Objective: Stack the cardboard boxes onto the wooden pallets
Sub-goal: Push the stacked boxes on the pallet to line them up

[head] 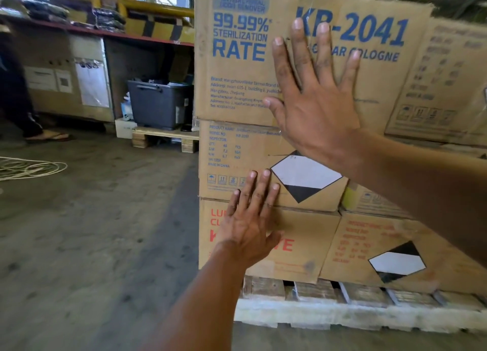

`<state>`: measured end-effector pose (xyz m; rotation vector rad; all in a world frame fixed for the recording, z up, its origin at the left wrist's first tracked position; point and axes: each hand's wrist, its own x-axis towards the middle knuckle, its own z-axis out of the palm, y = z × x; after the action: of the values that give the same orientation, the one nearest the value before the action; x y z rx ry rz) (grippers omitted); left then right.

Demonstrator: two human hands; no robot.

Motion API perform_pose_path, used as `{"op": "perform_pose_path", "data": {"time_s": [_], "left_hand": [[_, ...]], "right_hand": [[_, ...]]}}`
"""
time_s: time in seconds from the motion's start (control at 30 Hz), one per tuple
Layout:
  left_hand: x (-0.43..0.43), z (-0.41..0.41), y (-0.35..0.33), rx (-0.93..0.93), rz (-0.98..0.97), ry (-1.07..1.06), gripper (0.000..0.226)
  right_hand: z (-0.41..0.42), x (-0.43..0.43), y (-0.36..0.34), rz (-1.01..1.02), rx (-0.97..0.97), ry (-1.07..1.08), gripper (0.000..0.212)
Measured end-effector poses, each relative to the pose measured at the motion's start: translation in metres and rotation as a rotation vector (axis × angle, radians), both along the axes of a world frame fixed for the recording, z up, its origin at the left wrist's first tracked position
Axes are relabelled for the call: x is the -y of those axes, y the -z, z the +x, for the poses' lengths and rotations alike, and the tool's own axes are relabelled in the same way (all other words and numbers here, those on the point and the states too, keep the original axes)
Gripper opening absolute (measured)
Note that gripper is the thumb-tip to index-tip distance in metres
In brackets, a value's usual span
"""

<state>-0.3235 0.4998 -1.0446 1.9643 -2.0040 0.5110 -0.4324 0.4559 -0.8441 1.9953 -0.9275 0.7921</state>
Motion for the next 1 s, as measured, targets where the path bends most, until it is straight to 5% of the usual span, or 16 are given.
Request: {"op": "perform_pose_path", "data": {"time_s": [0.27,1.0], "left_hand": [[0.014,0.011,0.019,0.065,-0.173,0.022,0.089],[0.008,0.01,0.017,0.149,-0.211,-0.033,0.09]], "right_hand": [[0.011,0.028,-0.001,0.011,-0.006,-0.012,0.073],[0.009,0.035,-0.008,0.153,-0.065,-0.021,0.076]]}}
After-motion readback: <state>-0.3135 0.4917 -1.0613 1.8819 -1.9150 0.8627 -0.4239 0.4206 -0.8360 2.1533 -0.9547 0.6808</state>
